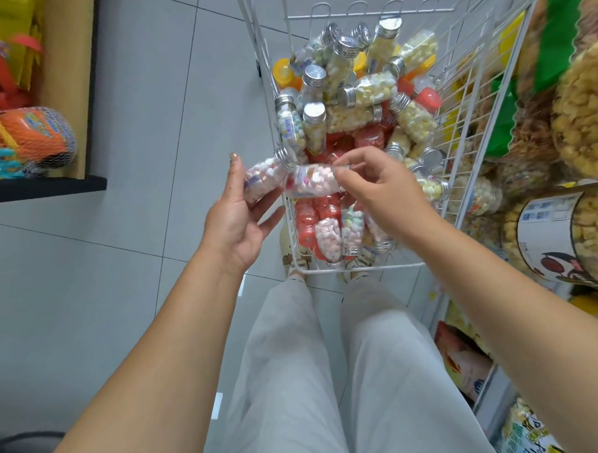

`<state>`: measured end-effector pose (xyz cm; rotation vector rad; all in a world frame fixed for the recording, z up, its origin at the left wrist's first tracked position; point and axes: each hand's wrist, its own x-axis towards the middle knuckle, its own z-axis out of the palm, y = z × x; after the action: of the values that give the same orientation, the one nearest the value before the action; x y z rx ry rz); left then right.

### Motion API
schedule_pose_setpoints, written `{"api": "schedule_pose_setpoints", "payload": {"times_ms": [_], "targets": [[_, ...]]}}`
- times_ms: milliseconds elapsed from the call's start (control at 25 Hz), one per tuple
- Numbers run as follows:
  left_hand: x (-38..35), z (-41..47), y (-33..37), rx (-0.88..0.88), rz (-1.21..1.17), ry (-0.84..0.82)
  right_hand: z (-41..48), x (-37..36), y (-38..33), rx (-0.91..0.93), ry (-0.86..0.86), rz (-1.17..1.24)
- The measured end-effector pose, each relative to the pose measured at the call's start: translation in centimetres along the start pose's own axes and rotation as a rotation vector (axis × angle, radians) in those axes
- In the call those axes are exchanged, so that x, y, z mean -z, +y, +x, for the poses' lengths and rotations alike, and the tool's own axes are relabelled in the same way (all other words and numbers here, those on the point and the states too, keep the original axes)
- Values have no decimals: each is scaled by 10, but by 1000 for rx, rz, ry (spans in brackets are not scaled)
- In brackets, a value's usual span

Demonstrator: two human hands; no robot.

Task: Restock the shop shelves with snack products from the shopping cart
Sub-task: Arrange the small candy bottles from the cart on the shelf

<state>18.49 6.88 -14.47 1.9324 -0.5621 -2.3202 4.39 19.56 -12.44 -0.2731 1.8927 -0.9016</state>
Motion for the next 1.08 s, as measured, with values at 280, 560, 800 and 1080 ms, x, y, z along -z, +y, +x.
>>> {"api": "schedule_pose_setpoints", "payload": {"times_ms": [280,560,800,1080], "targets": [[-32,-2,-9,117,-9,77,2,-1,-15,-121,-153,69],[-6,-2,-5,130,-42,89,18,-30,29,274,-325,-1330],[-2,-7,-16,155,-40,92,25,-23,40,324,-390,-1374],[-2,-3,-19,241,-128,-87,7,36,2,60,121,9]]}}
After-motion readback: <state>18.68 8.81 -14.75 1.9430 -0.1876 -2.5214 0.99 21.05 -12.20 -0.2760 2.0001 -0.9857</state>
